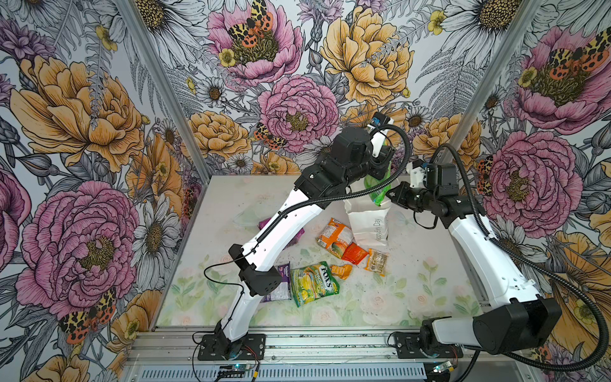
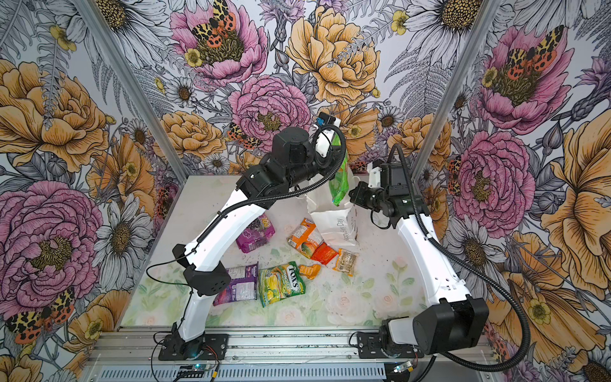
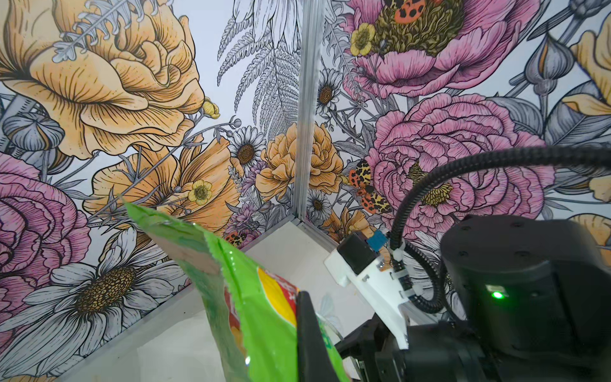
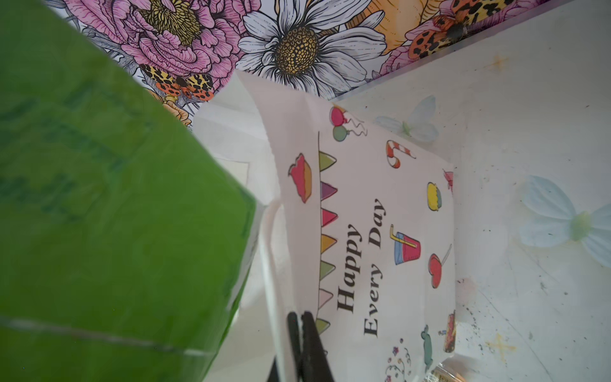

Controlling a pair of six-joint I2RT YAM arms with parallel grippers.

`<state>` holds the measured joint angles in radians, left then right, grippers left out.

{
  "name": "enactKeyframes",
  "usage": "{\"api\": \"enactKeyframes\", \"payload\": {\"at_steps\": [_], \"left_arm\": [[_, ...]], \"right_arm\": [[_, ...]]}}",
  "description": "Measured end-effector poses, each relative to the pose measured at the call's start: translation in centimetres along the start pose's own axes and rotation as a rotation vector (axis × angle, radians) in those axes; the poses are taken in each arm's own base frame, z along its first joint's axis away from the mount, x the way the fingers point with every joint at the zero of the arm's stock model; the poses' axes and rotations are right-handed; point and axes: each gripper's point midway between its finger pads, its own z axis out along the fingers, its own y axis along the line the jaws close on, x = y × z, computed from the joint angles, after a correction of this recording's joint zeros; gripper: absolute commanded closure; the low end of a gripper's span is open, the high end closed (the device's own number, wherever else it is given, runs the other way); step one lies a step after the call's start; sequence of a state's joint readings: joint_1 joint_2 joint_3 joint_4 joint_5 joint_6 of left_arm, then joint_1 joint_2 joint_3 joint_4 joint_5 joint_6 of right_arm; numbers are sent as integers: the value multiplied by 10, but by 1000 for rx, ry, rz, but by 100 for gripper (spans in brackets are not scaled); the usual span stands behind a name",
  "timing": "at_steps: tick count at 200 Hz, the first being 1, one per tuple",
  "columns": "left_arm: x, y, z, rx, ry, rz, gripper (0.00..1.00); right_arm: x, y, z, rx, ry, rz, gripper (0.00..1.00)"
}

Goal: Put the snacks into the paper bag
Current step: 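Lower the chip bag into the paper bag and open the left gripper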

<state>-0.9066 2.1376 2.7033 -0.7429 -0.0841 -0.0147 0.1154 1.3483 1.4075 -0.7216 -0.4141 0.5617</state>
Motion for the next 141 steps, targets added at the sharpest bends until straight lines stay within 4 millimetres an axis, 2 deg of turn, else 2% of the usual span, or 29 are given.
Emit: {"api": "enactKeyframes", "payload": {"at_steps": [33,56,113,141], "left_arm": [[20,6,11,20,50,0,100],[36,17,20,7,89,13,100],[111,29,43,-3,263,87,100],[134,32,47,-5,310,100,100]], "right_arm": [[0,2,0,-4,0,5,100],[1,2,0,-5,1,4,100],[0,4,-3,-9,-6,1,100],[0,4,-4,-11,-8,-1,100]]}}
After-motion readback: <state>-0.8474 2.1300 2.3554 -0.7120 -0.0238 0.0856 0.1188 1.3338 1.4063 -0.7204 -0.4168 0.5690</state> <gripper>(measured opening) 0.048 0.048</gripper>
